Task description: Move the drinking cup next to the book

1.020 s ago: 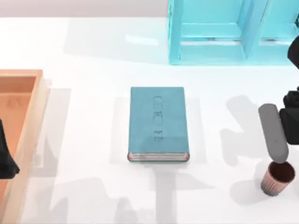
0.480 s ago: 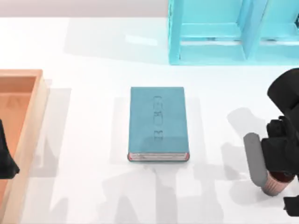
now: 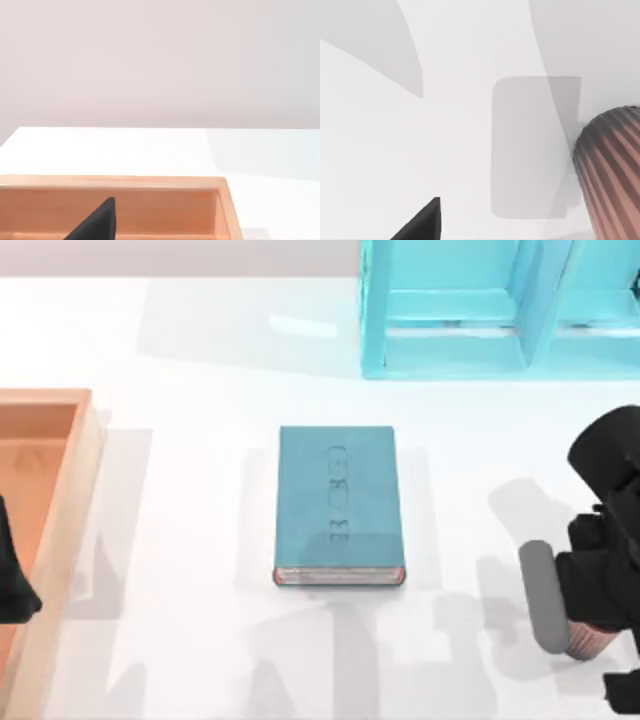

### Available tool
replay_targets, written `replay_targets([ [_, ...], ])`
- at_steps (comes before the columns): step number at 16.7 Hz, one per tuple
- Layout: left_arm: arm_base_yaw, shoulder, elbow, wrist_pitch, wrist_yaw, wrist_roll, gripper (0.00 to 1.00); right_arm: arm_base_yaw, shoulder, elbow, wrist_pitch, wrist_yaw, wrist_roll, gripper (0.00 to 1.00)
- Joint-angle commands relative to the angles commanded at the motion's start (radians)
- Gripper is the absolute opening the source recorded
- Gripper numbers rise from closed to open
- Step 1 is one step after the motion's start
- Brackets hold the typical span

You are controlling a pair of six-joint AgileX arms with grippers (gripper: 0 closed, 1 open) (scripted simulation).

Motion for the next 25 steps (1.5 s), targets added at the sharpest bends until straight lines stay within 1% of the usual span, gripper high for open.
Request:
replay_targets([
  [11, 0.000, 0.000, 0.000, 0.000, 0.000, 0.000, 1.00, 0.000, 0.000, 0.000, 0.000, 0.000, 0.000, 0.02],
  [12, 0.000, 0.000, 0.000, 0.000, 0.000, 0.000, 1.00, 0.000, 0.000, 0.000, 0.000, 0.000, 0.000, 0.00],
  [21, 0.000, 0.000, 0.000, 0.000, 0.000, 0.000, 1.00, -0.001, -0.002, 0.003, -0.003, 0.000, -0.001, 0.00],
  [25, 0.000, 0.000, 0.000, 0.000, 0.000, 0.000, 1.00, -0.002, -0.032, 0.070, -0.112, 0.000, -0.004, 0.00],
])
